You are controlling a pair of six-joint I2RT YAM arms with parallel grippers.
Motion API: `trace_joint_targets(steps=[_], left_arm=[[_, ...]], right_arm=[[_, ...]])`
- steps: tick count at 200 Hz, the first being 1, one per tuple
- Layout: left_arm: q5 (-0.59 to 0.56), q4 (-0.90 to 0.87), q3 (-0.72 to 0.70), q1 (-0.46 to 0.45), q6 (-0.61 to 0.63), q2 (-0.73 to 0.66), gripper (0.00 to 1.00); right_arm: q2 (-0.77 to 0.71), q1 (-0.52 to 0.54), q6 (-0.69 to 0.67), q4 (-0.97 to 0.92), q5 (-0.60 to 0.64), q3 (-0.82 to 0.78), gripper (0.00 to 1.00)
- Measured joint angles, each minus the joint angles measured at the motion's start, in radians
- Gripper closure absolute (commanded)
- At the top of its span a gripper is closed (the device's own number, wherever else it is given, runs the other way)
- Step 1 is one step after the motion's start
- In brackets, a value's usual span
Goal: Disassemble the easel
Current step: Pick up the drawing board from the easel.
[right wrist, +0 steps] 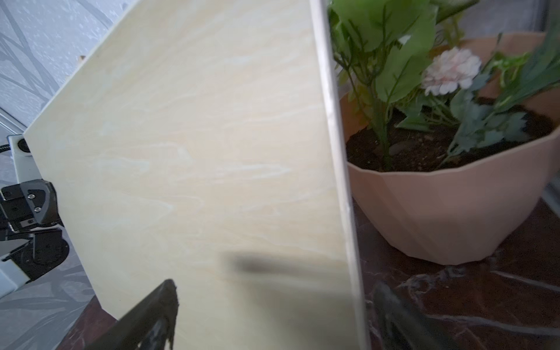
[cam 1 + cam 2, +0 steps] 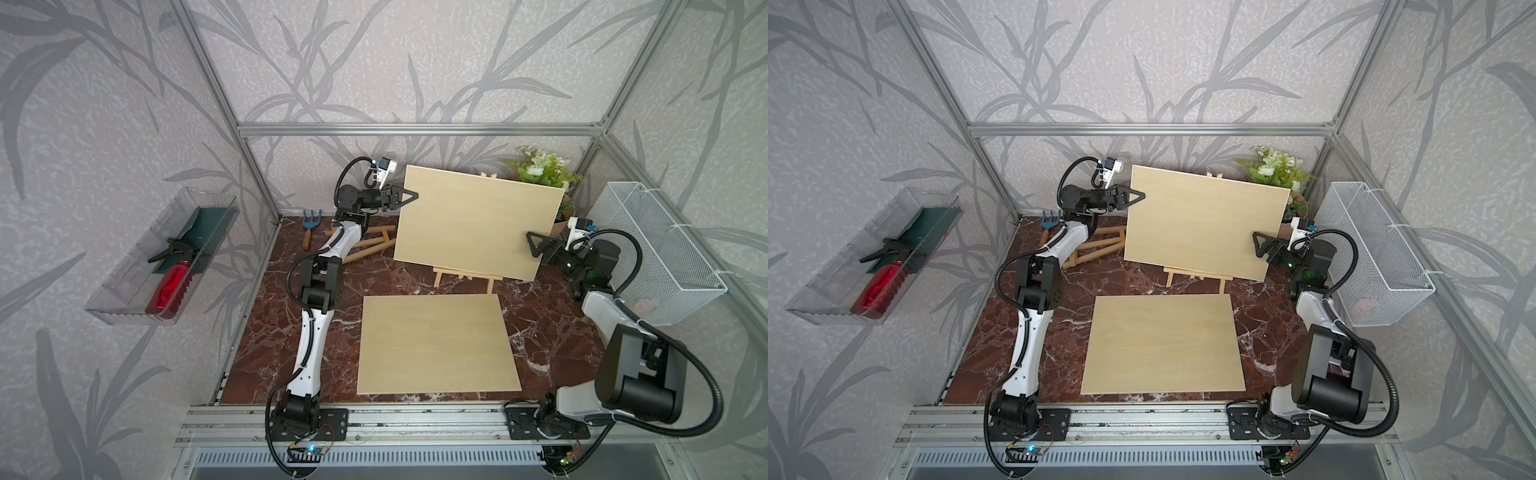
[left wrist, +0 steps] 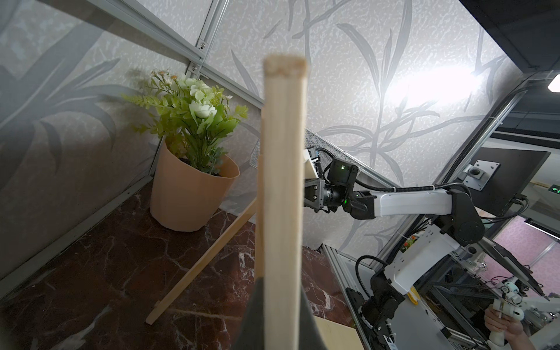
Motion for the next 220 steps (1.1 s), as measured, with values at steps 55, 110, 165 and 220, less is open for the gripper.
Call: trace_joint_targets(steps=[55, 110, 165, 220], left_arm=[[0.005, 0.017, 0.000, 0.003, -0.010, 0.000, 1.00], [0.011, 0.015, 0.023, 0.004, -0.024, 0.000, 1.00], [0.005, -0.081, 0.134, 0.005, -0.029, 0.000, 1.00], [-0.024, -0.242, 0.196, 0.007, 0.024, 0.000, 1.00]], right_arm=[[0.090, -0.002, 0.082, 0.120, -0.094, 0.020, 0.01], [0.090, 0.016, 0.127, 0.191, -0.121, 0.033, 0.12], [0.084, 0.042, 0.147, 0.230, -0.130, 0.044, 0.30], [0.084, 0.046, 0.183, 0.285, -0.117, 0.050, 0.40]])
